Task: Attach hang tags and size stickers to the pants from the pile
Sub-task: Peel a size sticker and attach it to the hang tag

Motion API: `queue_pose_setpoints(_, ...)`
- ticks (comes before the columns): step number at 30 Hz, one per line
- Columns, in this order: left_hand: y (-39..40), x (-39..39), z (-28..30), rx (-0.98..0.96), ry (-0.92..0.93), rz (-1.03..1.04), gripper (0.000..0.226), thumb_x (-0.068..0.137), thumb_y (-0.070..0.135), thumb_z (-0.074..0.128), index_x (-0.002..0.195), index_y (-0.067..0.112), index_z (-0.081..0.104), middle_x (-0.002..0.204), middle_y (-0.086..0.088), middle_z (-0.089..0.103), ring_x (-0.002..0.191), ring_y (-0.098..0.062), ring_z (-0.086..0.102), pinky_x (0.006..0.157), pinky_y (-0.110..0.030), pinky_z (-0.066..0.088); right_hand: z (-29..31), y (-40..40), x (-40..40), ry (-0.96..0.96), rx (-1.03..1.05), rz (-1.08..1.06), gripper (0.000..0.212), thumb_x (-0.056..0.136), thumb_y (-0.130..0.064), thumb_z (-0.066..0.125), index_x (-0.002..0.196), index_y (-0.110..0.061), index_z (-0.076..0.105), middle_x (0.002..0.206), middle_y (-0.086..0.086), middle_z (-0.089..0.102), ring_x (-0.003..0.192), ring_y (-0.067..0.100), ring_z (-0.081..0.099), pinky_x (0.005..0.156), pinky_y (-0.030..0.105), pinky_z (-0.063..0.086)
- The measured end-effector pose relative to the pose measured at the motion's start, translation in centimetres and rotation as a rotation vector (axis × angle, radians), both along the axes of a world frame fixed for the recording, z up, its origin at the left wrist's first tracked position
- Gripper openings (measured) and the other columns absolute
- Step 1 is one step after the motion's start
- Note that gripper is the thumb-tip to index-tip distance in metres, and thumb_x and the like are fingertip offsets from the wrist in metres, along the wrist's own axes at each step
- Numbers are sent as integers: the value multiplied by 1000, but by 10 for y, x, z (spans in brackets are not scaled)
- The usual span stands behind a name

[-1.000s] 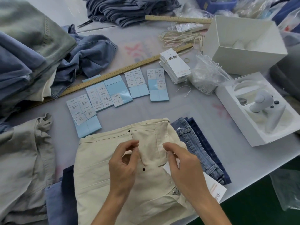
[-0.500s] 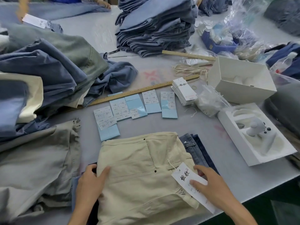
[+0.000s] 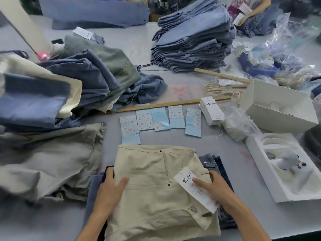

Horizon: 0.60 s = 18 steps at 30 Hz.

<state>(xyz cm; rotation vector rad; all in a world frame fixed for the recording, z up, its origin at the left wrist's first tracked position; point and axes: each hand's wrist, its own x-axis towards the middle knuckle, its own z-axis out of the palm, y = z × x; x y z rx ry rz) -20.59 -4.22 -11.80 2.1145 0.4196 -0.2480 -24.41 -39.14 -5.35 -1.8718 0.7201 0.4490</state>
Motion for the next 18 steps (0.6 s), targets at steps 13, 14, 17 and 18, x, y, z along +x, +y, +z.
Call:
queue_pose_setpoints(13, -108, -59, 30, 373, -208, -106, 36, 89, 62, 52, 84, 28, 65, 87, 8, 56, 87, -20, 54, 75, -37, 48, -2, 13, -24, -159, -433, 283, 48, 93, -46, 64, 133, -29, 42, 121, -10, 46, 109, 10, 52, 93, 30, 48)
queue_pose_setpoints(14, -128, -59, 33, 247, -70, -174, 43, 86, 71, 51, 78, 31, 63, 83, 12, 55, 87, -13, 54, 76, -30, 47, 2, 14, -27, -115, -428, 347, 46, 95, -47, 61, 133, -32, 40, 123, -11, 47, 105, 8, 54, 90, 29, 49)
queue_pose_setpoints(17, -166, -56, 34, 91, 137, -282, 33, 80, 69, 67, 78, 37, 59, 95, 15, 49, 98, -2, 51, 80, -21, 42, 12, 5, -25, -64, -428, 453, 55, 96, -42, 60, 143, -33, 34, 131, -9, 51, 111, 10, 57, 91, 28, 48)
queue_pose_setpoints(18, -172, -57, 37, 92, 147, -290, 30, 80, 66, 70, 79, 39, 57, 97, 16, 46, 102, -2, 49, 82, -20, 41, 17, 1, -23, -53, -423, 474, 52, 96, -40, 61, 142, -33, 38, 128, -10, 55, 110, 9, 59, 90, 27, 49)
